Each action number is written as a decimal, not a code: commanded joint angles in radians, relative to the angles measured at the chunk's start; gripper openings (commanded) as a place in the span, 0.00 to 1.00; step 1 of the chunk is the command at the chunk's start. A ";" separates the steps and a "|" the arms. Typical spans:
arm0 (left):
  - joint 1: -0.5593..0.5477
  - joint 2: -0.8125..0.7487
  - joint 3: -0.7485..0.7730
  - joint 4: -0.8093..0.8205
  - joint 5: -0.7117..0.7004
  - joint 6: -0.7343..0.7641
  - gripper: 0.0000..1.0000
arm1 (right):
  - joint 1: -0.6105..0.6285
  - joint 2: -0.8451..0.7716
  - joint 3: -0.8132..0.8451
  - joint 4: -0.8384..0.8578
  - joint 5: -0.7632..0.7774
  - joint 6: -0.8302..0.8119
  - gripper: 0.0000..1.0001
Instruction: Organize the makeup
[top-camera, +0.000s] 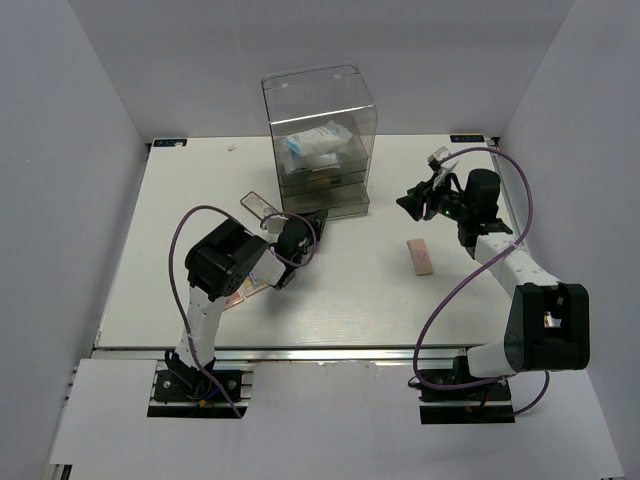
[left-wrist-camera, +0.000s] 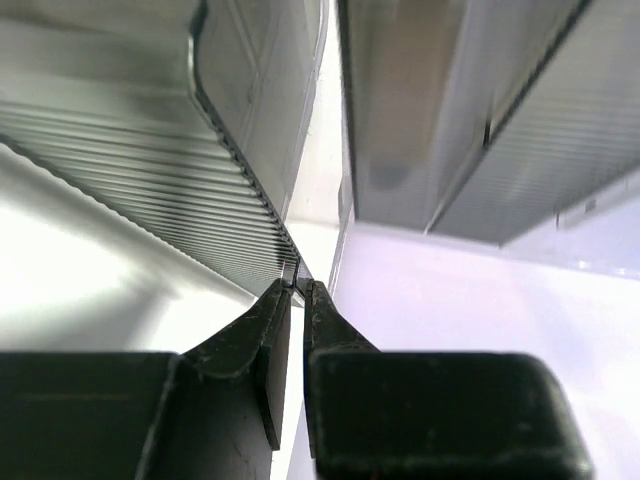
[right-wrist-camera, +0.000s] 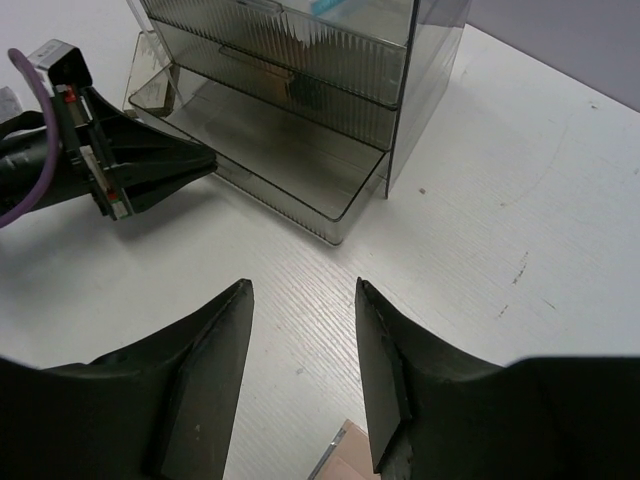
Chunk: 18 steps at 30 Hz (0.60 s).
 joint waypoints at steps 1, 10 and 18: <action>-0.022 -0.070 -0.053 -0.008 0.000 -0.001 0.05 | -0.005 -0.038 -0.007 -0.020 0.012 -0.018 0.51; -0.058 -0.075 -0.059 -0.005 -0.003 -0.022 0.10 | -0.005 -0.057 -0.004 -0.098 0.035 -0.057 0.58; -0.081 -0.121 -0.106 -0.027 -0.019 -0.044 0.41 | -0.005 -0.058 0.020 -0.249 0.089 -0.083 0.64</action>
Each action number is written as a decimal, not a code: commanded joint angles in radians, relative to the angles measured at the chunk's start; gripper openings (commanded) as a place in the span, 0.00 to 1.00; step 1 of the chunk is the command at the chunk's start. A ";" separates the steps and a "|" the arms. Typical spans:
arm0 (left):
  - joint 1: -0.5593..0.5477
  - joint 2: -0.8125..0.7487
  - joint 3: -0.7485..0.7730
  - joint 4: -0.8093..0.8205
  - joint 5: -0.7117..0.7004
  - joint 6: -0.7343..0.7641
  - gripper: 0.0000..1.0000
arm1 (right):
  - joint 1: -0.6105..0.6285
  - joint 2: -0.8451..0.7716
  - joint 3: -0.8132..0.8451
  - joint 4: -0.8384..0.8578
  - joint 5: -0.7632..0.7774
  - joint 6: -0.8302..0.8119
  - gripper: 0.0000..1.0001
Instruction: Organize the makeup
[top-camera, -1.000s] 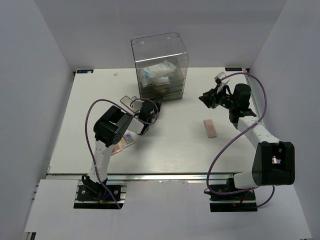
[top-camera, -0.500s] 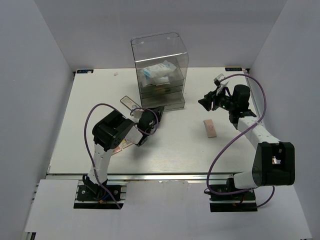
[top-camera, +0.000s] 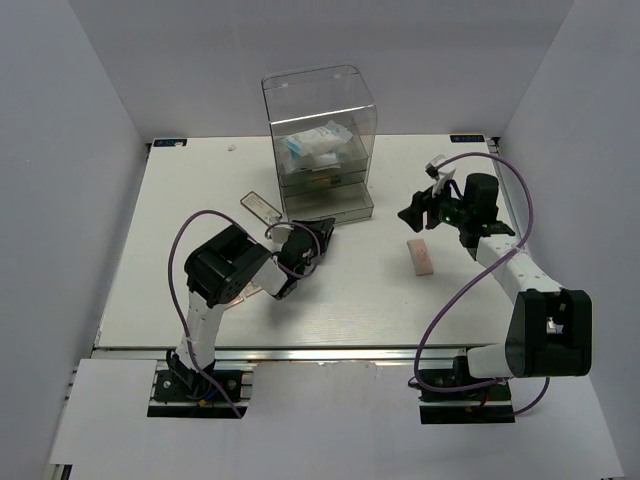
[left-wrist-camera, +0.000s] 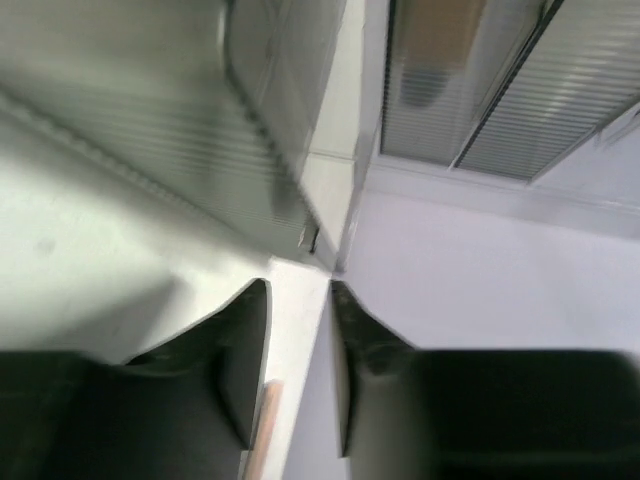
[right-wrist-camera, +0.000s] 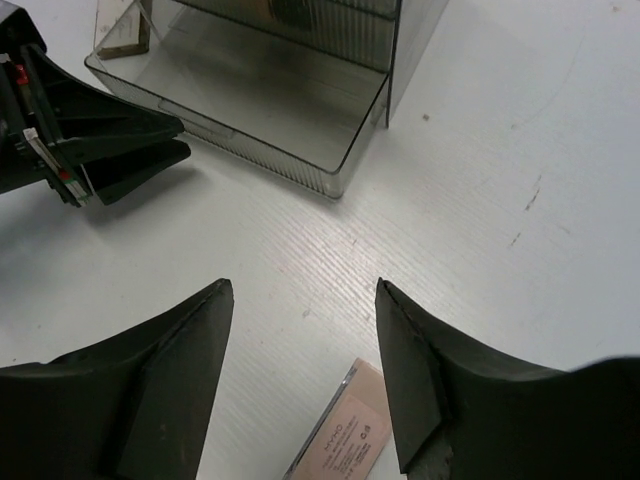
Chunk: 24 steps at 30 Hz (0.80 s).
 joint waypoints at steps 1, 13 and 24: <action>-0.014 -0.076 -0.028 -0.025 -0.015 -0.013 0.44 | -0.005 -0.028 0.021 -0.082 0.030 -0.029 0.66; -0.017 -0.240 -0.097 -0.069 0.066 0.062 0.65 | -0.005 -0.014 0.089 -0.394 0.183 -0.123 0.89; -0.023 -0.536 -0.207 -0.362 0.211 0.220 0.70 | -0.005 0.048 0.096 -0.489 0.363 -0.021 0.89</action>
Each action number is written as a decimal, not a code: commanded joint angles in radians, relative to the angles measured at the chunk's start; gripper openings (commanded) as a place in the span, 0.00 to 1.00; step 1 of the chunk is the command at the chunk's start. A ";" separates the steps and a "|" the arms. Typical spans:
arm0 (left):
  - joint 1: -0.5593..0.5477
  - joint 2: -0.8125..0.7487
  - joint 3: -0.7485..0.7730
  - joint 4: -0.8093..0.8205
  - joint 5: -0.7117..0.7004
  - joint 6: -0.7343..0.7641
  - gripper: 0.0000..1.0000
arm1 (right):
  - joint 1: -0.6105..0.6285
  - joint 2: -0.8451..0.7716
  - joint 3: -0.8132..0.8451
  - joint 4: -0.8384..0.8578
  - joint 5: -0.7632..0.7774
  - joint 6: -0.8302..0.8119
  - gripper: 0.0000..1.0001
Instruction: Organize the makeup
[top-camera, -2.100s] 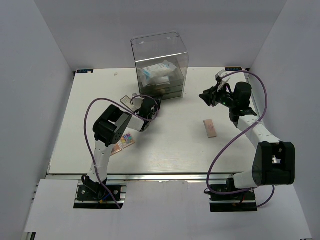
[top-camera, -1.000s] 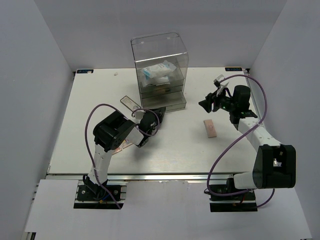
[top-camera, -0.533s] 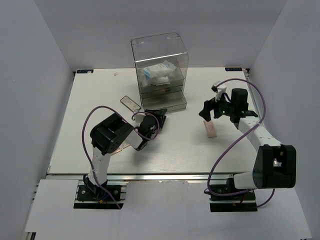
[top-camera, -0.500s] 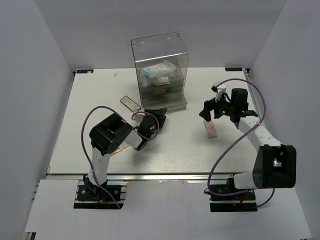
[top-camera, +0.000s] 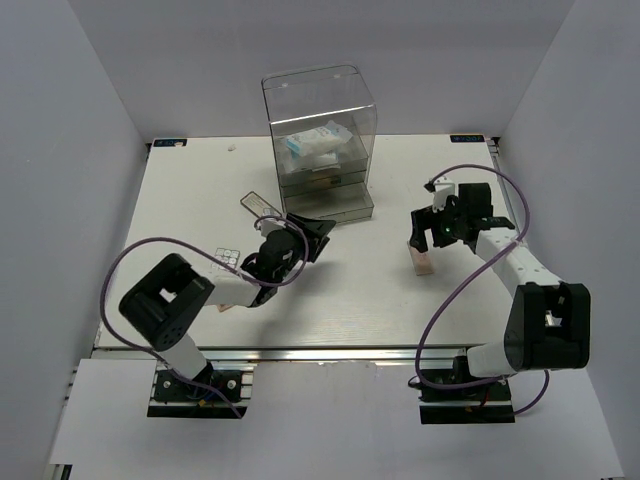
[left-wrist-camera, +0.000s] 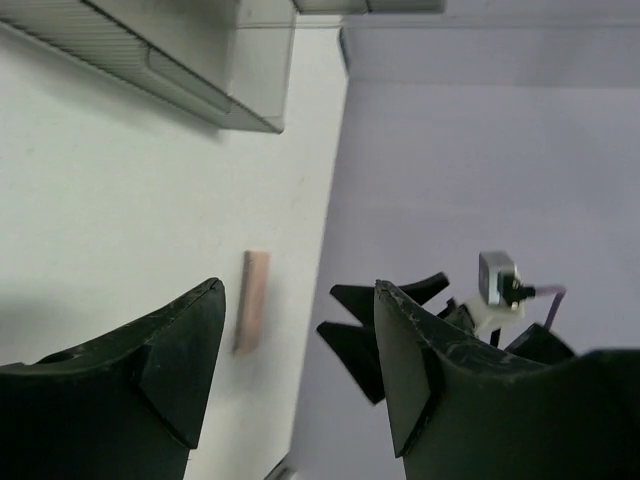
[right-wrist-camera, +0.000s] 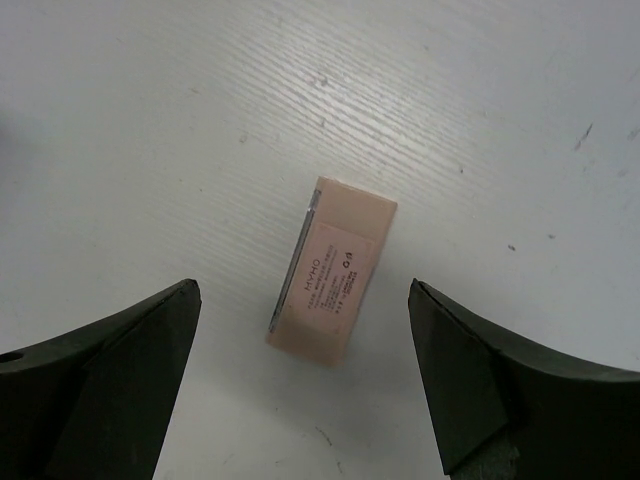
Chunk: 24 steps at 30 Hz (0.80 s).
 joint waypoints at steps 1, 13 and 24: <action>-0.006 -0.116 -0.017 -0.160 0.043 0.111 0.71 | -0.003 0.032 0.046 -0.052 0.088 0.047 0.89; 0.003 -0.367 0.110 -0.626 -0.023 0.489 0.76 | 0.000 0.144 0.112 -0.118 0.150 0.165 0.89; 0.029 -0.706 0.045 -0.973 -0.274 0.586 0.95 | 0.023 0.226 0.118 -0.102 0.266 0.199 0.89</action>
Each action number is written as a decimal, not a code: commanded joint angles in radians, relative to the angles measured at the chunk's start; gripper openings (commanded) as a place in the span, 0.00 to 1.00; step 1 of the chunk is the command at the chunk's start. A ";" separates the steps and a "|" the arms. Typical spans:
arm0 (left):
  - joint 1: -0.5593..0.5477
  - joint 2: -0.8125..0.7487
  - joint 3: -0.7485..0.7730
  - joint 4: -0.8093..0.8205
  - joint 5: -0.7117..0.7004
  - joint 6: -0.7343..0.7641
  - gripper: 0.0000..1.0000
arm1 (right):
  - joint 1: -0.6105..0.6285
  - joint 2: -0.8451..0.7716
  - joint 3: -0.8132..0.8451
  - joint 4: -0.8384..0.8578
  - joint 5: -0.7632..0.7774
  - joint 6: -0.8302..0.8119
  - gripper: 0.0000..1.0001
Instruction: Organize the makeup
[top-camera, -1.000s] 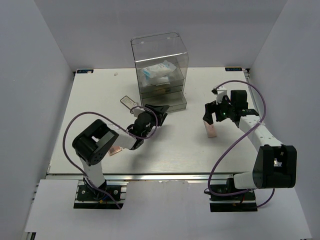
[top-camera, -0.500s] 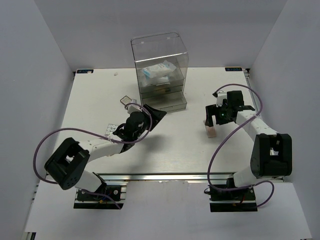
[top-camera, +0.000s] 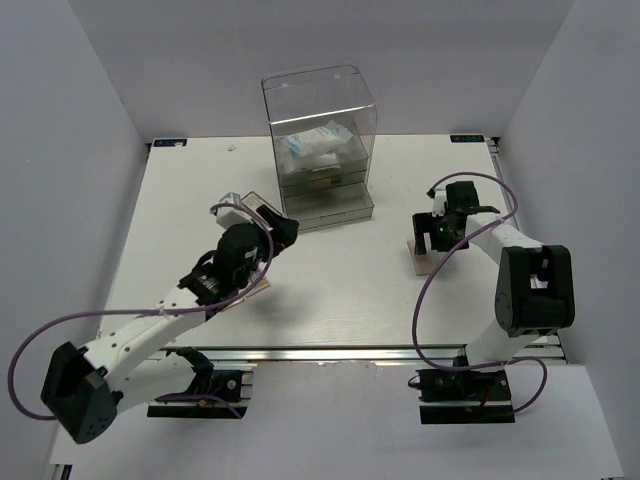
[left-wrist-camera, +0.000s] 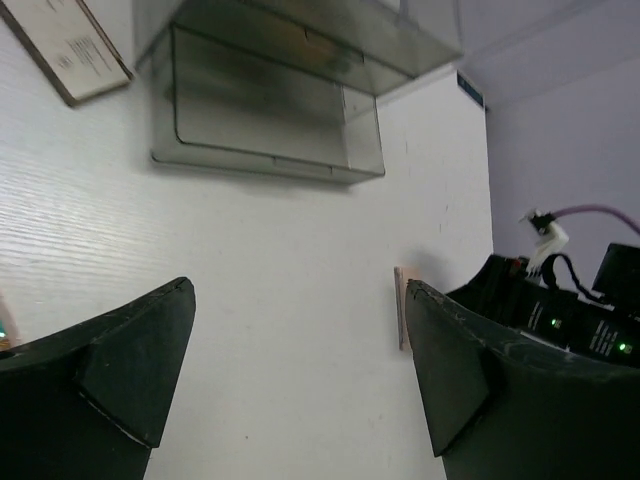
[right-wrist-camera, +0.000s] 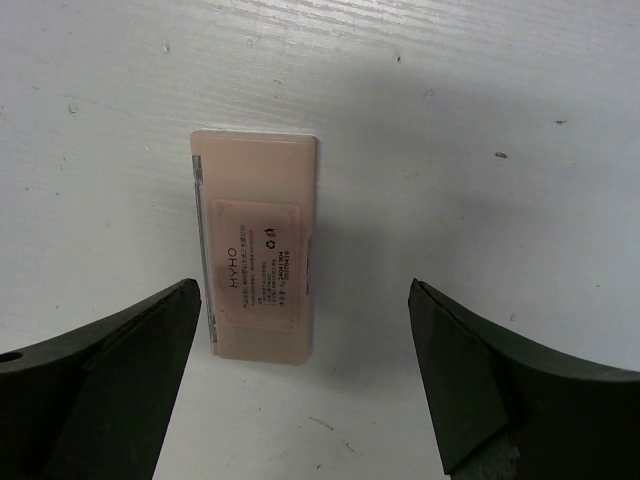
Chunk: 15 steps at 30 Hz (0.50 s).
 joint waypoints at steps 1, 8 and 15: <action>0.007 -0.111 -0.039 -0.141 -0.128 0.023 0.95 | 0.016 -0.005 0.031 0.019 0.048 0.031 0.89; 0.008 -0.258 -0.125 -0.210 -0.175 -0.042 0.95 | 0.086 0.044 0.027 0.047 0.078 0.042 0.89; 0.008 -0.276 -0.133 -0.237 -0.172 -0.060 0.95 | 0.105 0.112 0.048 0.042 0.142 0.048 0.88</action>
